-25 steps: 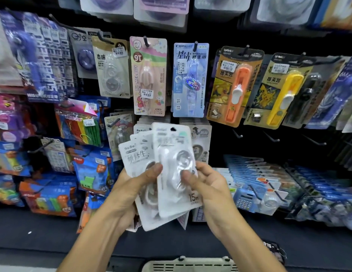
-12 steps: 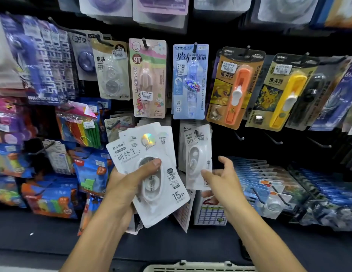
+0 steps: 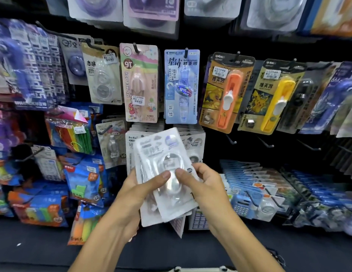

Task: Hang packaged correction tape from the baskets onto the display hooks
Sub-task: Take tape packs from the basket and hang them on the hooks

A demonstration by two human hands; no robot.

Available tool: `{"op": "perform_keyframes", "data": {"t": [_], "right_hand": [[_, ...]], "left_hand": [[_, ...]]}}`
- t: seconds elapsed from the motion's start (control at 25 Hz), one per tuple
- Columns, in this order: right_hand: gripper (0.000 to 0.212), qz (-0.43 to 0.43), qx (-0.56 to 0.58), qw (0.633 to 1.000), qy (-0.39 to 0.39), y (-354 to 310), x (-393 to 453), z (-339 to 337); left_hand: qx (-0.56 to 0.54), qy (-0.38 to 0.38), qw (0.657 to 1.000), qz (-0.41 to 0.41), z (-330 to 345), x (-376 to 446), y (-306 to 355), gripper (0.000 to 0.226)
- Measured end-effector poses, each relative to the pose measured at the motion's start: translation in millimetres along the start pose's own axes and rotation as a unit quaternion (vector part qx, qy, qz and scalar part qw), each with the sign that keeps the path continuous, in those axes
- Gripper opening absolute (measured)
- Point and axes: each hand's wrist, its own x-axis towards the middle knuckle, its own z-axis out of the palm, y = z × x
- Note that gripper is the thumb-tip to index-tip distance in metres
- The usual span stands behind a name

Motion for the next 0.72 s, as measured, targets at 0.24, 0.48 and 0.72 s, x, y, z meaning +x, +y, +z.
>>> {"op": "perform_keyframes", "data": {"t": [0.24, 0.48, 0.72], "right_hand": [[0.018, 0.021, -0.001, 0.997, 0.081, 5.7, 5.5, -30.2], [0.016, 0.019, -0.144, 0.982, 0.118, 18.8, 26.9, -27.2], [0.067, 0.23, -0.169, 0.953, 0.099, 25.1, 51.6, -32.6]], "left_hand": [[0.036, 0.145, 0.986, 0.07, -2.0, -0.8, 3.5, 0.063], [0.033, 0.197, 0.973, 0.113, -9.5, -2.0, 11.4, 0.048], [0.065, 0.175, 0.977, 0.101, -7.3, -5.7, 5.6, 0.052]]}}
